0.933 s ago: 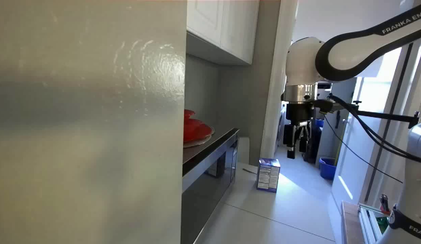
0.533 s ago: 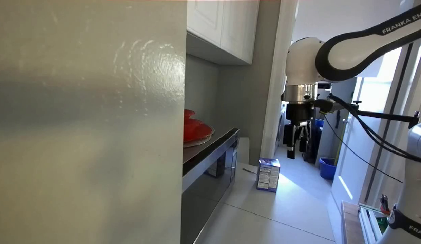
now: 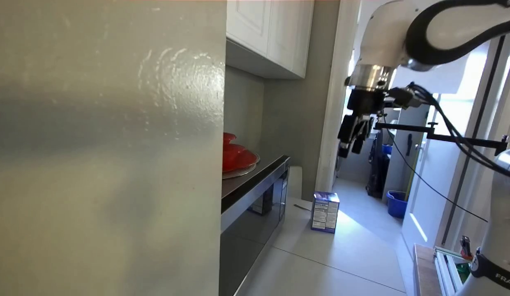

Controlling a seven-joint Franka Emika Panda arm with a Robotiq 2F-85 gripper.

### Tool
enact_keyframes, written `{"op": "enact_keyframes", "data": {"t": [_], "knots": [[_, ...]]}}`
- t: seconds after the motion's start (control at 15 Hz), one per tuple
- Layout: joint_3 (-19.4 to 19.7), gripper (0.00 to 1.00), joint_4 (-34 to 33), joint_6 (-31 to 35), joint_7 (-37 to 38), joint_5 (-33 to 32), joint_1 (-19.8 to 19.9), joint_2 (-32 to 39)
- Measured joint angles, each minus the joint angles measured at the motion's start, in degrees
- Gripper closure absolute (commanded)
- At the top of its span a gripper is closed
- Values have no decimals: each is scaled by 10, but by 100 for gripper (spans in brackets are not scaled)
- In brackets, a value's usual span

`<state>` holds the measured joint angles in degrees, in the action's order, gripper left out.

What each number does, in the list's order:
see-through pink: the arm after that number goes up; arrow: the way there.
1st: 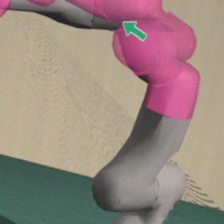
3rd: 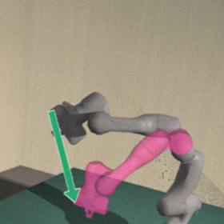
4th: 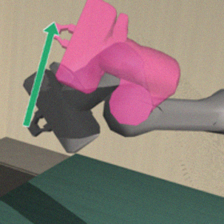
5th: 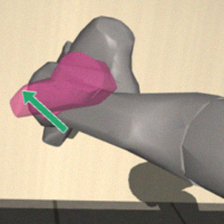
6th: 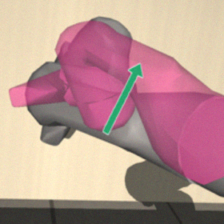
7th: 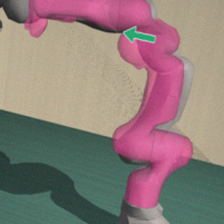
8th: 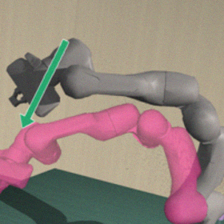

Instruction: Close the left door of the cabinet above the microwave.

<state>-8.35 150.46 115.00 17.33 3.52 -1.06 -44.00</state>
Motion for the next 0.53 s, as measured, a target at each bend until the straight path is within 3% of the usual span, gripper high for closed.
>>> {"op": "enact_keyframes", "data": {"t": [0.27,0.53], "knots": [[-9,0,-25,-20,-18,-6,-15,-119],[-60,0,-83,-86,-34,-20,-40,-196]]}}
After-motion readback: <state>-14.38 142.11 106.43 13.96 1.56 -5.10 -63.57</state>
